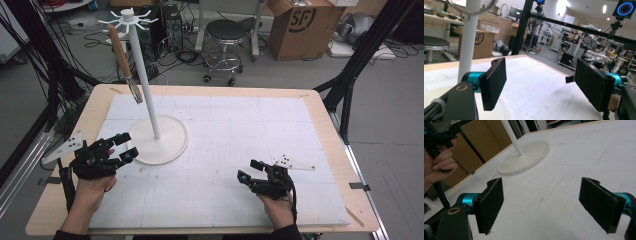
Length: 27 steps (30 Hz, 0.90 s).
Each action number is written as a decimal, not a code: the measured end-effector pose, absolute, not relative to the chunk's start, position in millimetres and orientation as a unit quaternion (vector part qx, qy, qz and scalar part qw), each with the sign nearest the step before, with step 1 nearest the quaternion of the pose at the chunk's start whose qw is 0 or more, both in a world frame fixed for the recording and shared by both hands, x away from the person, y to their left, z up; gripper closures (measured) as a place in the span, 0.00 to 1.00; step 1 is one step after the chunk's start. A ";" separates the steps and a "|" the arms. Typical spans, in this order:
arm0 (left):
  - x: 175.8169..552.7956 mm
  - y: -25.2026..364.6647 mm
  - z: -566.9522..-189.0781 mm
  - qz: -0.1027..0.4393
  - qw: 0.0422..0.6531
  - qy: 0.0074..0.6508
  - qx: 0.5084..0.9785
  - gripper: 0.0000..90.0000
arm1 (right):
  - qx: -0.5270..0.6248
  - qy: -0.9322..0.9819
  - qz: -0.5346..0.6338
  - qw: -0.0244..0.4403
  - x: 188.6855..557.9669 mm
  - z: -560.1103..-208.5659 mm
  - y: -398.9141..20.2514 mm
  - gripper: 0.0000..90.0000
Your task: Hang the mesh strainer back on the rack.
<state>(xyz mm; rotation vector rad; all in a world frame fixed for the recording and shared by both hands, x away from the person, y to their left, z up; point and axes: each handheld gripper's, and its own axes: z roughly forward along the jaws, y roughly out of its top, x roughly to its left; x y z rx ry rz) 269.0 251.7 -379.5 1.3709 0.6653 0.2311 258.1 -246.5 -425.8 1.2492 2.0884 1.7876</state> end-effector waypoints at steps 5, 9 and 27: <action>269.2 248.2 -390.4 0.098 0.706 0.312 0.628 0.30 | 0.412 0.689 0.593 0.066 257.5 -425.1 -246.6 0.21; 267.9 244.7 -395.6 0.092 0.704 0.311 0.632 0.30 | 0.410 0.687 0.596 0.069 257.0 -424.4 -248.1 0.21; 255.8 242.2 -420.2 0.080 0.684 0.325 0.648 0.30 | 0.404 0.686 0.600 0.082 254.3 -422.2 -247.0 0.21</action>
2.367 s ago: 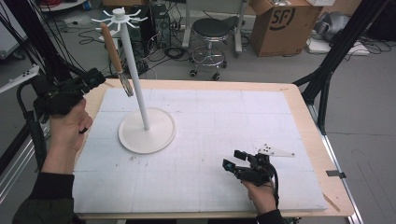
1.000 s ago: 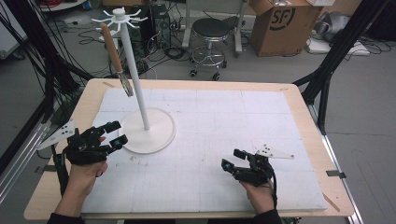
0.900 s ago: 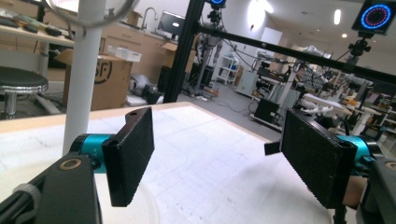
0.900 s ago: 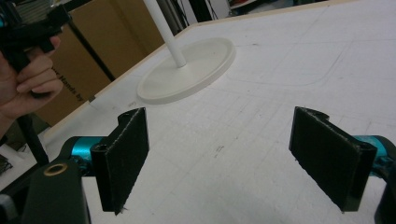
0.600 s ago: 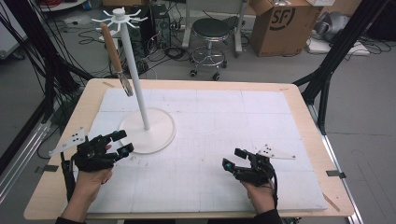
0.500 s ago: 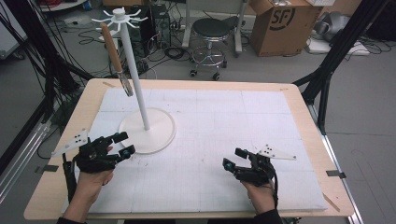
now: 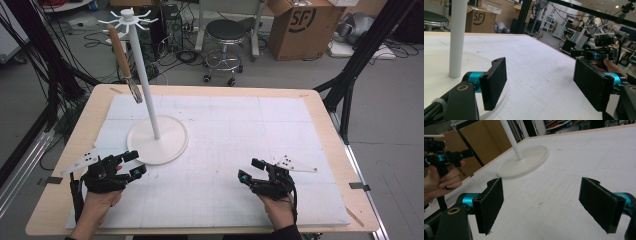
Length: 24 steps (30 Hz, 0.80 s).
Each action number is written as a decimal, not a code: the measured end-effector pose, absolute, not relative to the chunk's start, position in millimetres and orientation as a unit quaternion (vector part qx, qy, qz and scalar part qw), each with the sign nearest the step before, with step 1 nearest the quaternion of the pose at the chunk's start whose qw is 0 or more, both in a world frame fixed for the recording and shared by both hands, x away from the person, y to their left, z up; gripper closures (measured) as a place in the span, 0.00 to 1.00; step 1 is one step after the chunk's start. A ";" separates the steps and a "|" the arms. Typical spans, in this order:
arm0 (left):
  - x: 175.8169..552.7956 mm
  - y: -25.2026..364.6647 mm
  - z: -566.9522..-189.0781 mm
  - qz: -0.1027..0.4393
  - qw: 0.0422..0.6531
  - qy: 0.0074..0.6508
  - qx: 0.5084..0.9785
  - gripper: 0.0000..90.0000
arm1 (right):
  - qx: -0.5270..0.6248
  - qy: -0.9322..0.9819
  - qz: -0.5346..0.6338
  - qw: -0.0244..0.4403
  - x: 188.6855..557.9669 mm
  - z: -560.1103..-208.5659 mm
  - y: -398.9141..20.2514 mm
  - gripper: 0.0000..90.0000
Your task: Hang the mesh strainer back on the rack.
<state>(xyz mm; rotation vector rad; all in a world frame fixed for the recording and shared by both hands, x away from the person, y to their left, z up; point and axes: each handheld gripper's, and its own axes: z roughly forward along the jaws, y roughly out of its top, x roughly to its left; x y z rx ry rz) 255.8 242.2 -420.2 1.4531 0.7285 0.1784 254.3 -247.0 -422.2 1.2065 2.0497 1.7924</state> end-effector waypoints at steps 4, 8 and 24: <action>254.1 238.3 -427.0 0.079 0.674 0.325 0.658 0.30 | 0.406 0.684 0.600 0.083 254.5 -422.4 -247.8 0.21; 254.8 233.8 -429.2 0.081 0.663 0.325 0.670 0.30 | 0.405 0.683 0.602 0.086 253.1 -421.6 -247.9 0.21; 255.4 230.1 -436.7 0.055 0.669 0.335 0.662 0.30 | 0.404 0.683 0.601 0.093 252.6 -421.9 -248.6 0.20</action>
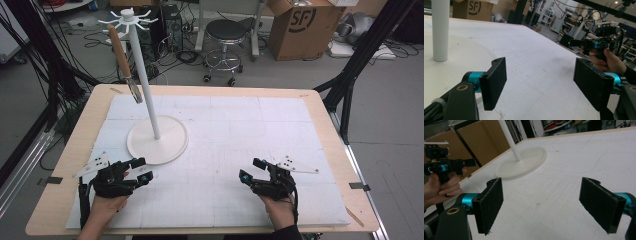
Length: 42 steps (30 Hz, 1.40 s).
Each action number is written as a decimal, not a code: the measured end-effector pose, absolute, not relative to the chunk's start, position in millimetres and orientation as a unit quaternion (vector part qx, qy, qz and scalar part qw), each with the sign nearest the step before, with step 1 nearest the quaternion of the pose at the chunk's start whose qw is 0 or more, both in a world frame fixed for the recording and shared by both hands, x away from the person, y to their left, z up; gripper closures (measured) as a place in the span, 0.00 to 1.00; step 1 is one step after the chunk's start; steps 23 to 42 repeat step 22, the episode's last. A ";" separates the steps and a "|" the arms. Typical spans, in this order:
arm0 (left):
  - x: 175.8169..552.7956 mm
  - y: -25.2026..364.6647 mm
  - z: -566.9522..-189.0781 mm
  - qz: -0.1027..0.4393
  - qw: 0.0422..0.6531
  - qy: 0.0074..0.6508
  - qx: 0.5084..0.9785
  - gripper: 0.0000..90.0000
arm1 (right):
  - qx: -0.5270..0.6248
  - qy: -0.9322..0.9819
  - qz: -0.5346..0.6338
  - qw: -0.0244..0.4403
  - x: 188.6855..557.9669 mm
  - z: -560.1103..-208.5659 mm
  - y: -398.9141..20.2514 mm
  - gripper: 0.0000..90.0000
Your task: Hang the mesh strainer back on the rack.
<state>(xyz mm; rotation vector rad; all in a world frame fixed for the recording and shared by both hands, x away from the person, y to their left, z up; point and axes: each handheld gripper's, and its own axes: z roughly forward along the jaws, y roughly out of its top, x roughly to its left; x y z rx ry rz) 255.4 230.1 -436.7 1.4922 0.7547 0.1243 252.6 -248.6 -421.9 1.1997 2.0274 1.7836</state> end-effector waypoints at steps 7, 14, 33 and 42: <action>255.3 229.9 -436.5 0.060 0.668 0.333 0.663 0.30 | 0.405 0.685 0.599 0.092 252.8 -422.3 -248.3 0.20; 255.6 230.2 -436.6 0.058 0.669 0.336 0.660 0.30 | 0.407 0.683 0.600 0.092 253.0 -422.3 -248.7 0.20; 255.8 230.4 -436.6 0.059 0.669 0.337 0.660 0.30 | 0.407 0.682 0.600 0.093 253.1 -422.4 -248.9 0.20; 255.8 230.4 -436.6 0.059 0.669 0.337 0.660 0.30 | 0.407 0.682 0.600 0.093 253.1 -422.4 -248.9 0.20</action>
